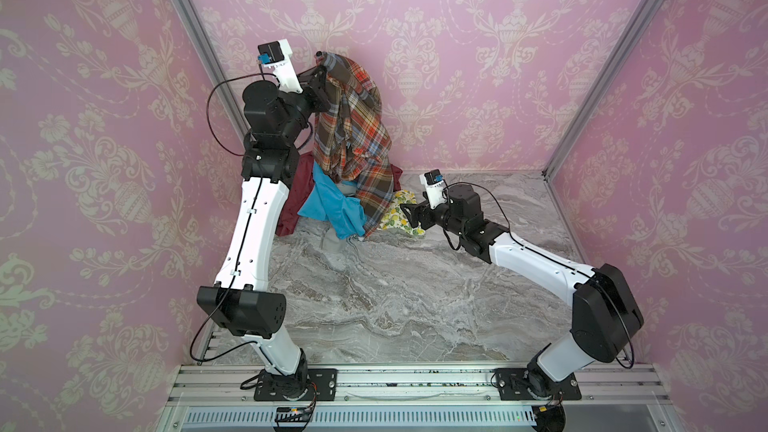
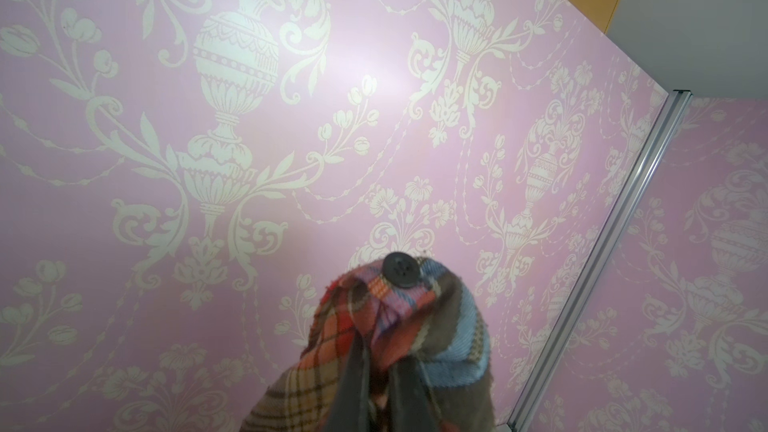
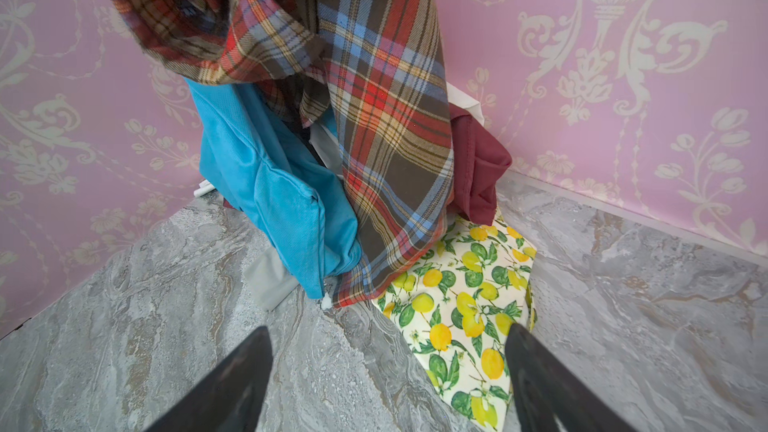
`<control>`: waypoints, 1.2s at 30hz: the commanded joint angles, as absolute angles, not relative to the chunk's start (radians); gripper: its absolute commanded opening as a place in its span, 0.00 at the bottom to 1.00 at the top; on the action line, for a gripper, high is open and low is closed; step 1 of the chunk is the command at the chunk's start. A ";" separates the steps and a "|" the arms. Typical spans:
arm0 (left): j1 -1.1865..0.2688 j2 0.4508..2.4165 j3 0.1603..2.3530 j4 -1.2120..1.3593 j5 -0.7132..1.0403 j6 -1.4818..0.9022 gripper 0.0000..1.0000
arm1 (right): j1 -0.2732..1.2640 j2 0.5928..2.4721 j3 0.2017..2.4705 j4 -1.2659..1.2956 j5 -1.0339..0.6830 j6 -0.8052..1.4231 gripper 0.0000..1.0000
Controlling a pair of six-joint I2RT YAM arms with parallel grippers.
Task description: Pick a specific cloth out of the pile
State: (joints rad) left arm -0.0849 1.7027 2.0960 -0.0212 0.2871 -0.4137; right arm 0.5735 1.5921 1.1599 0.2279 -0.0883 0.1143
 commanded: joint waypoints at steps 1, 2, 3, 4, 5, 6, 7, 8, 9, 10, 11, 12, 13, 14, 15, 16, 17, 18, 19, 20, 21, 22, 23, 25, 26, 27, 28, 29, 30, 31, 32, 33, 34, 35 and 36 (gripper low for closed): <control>-0.083 1.693 2.191 0.015 0.335 -0.431 0.00 | 0.577 1.544 1.165 0.261 -0.068 0.082 0.89; -0.083 1.698 2.208 0.002 0.337 -0.431 0.00 | 0.577 1.543 1.166 0.261 -0.067 0.080 0.90; -0.082 1.703 2.227 -0.009 0.341 -0.429 0.00 | 0.576 1.542 1.166 0.264 -0.067 0.078 0.90; -0.082 1.711 2.247 -0.020 0.349 -0.430 0.00 | 0.577 1.543 1.166 0.268 -0.066 0.077 0.90; -0.083 1.718 2.267 -0.031 0.356 -0.431 0.00 | 0.577 1.543 1.166 0.270 -0.068 0.077 0.91; -0.083 1.728 2.294 -0.052 0.364 -0.430 0.00 | 0.577 1.543 1.166 0.273 -0.070 0.077 0.91; -0.083 1.741 2.328 -0.076 0.371 -0.430 0.00 | 0.577 1.543 1.166 0.276 -0.071 0.077 0.92; -0.083 1.751 2.357 -0.095 0.375 -0.428 0.00 | 0.577 1.542 1.183 0.276 -0.071 0.077 0.92; -0.083 1.762 2.390 -0.119 0.378 -0.424 0.00 | 0.577 1.541 1.205 0.275 -0.070 0.080 0.92; -0.083 1.771 2.415 -0.141 0.379 -0.419 0.00 | 0.577 1.541 1.211 0.275 -0.071 0.083 0.93; -0.084 1.777 2.434 -0.156 0.382 -0.415 0.00 | 0.577 1.541 1.215 0.276 -0.071 0.084 0.93; -0.084 1.783 2.452 -0.174 0.383 -0.412 0.00 | 0.577 1.542 1.221 0.279 -0.074 0.086 0.94; -0.085 1.789 2.469 -0.193 0.389 -0.415 0.00 | 0.577 1.540 1.226 0.281 -0.075 0.086 0.95; -0.086 1.796 2.486 -0.206 0.397 -0.415 0.00 | 0.577 1.539 1.235 0.277 -0.075 0.086 0.95; -0.090 1.806 2.507 -0.225 0.404 -0.416 0.00 | 0.577 1.535 1.244 0.271 -0.077 0.083 0.96; -0.093 1.816 2.532 -0.251 0.410 -0.416 0.00 | 0.577 1.532 1.254 0.266 -0.077 0.079 0.96; -0.098 1.828 2.558 -0.273 0.416 -0.417 0.00 | 0.576 1.531 1.264 0.261 -0.076 0.076 0.97; -0.104 1.842 2.591 -0.298 0.423 -0.419 0.00 | 0.577 1.527 1.278 0.256 -0.078 0.070 0.98; -0.114 1.856 2.618 -0.316 0.430 -0.419 0.00 | 0.577 1.526 1.290 0.254 -0.084 0.065 0.98; -0.122 1.861 2.632 -0.327 0.435 -0.417 0.00 | 0.577 1.527 1.305 0.249 -0.090 0.058 0.99; -0.132 1.865 2.641 -0.339 0.437 -0.415 0.00 | 0.577 1.529 1.320 0.247 -0.096 0.052 1.00; -0.143 1.869 2.651 -0.353 0.442 -0.414 0.00 | 0.577 1.531 1.336 0.254 -0.103 0.046 1.00; -0.150 1.873 2.659 -0.364 0.450 -0.417 0.00 | 0.577 1.535 1.347 0.266 -0.113 0.043 1.00; -0.169 1.883 2.664 -0.383 0.478 -0.435 0.00 | 0.577 1.552 1.381 0.304 -0.143 0.038 1.00; -0.179 1.887 2.663 -0.390 0.490 -0.440 0.00 | 0.577 1.566 1.392 0.328 -0.159 0.038 1.00; -0.193 1.889 2.663 -0.403 0.496 -0.442 0.00 | 0.577 1.585 1.405 0.358 -0.180 0.037 1.00; -0.209 1.891 2.663 -0.416 0.497 -0.442 0.00 | 0.577 1.608 1.419 0.388 -0.196 0.038 1.00; -0.224 1.893 2.660 -0.425 0.505 -0.440 0.00 | 0.577 1.631 1.427 0.417 -0.210 0.037 1.00; -0.243 1.894 2.660 -0.435 0.516 -0.433 0.00 | 0.576 1.657 1.436 0.460 -0.224 0.038 1.00; -0.262 1.894 2.657 -0.452 0.519 -0.424 0.00 | 0.576 1.689 1.448 0.500 -0.235 0.037 1.00; -0.278 1.894 2.654 -0.461 0.523 -0.418 0.00 | 0.577 1.720 1.458 0.536 -0.242 0.038 1.00; -0.296 1.895 2.654 -0.473 0.532 -0.408 0.00 | 0.579 1.754 1.479 0.570 -0.251 0.039 1.00; -0.311 1.895 2.650 -0.484 0.536 -0.403 0.00 | 0.581 1.794 1.502 0.608 -0.258 0.050 1.00; -0.322 1.894 2.641 -0.487 0.541 -0.401 0.00 | 0.585 1.829 1.525 0.642 -0.257 0.065 1.00; -0.336 1.893 2.631 -0.488 0.550 -0.401 0.00 | 0.588 1.870 1.559 0.669 -0.262 0.082 1.00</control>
